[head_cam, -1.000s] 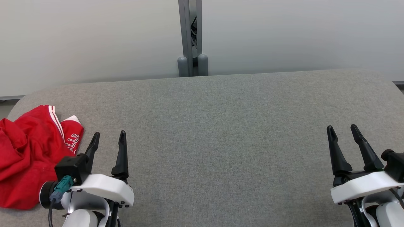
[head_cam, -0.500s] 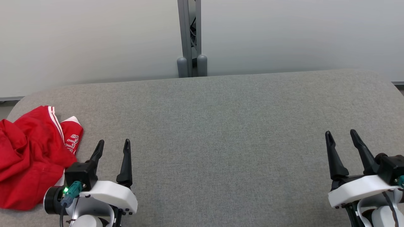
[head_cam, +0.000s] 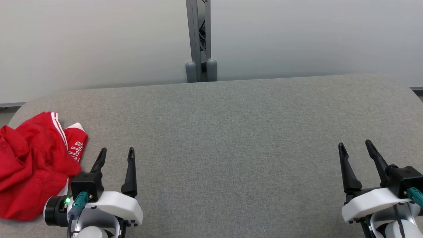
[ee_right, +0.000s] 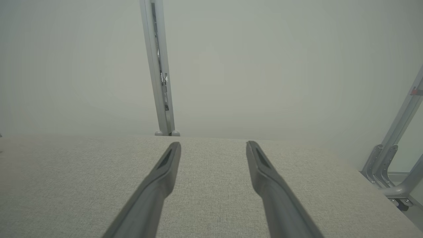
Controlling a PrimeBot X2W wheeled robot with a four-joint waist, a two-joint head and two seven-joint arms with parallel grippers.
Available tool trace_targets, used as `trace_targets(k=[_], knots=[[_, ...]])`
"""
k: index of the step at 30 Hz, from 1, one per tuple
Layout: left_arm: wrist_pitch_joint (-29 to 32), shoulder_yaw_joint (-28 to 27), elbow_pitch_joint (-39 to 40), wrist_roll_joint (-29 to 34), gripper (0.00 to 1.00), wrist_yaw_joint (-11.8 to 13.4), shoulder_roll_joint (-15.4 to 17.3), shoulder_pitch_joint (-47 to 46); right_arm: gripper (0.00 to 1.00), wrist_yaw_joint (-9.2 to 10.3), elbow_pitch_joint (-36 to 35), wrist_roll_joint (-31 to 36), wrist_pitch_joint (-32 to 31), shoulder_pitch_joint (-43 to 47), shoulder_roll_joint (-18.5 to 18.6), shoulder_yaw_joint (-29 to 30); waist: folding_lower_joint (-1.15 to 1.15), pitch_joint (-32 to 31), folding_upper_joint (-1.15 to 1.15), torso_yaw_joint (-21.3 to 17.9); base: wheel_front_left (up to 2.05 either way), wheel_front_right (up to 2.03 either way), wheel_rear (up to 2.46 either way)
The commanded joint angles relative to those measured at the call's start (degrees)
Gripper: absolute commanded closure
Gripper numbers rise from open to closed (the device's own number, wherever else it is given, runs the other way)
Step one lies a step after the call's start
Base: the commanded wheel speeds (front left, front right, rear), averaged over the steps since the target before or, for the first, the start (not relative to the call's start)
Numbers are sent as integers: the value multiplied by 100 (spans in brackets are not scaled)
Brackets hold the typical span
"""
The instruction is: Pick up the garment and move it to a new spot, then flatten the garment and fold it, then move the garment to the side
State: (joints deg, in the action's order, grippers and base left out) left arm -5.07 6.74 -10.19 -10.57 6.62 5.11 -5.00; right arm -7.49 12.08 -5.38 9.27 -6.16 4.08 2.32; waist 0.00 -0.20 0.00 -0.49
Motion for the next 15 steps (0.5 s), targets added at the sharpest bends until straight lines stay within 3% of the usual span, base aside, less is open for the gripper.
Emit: trace_targets(k=[1,15], knots=[[-1,0,-20,70,0,-3,38,-29,0,0,19,122,8,40,-14,40,0,1,0,6,0,0,0],[-5,9,-62,-62,0,38,68,-141,0,1,36,108,53,32,-4,32,0,17,0,175,0,0,0]])
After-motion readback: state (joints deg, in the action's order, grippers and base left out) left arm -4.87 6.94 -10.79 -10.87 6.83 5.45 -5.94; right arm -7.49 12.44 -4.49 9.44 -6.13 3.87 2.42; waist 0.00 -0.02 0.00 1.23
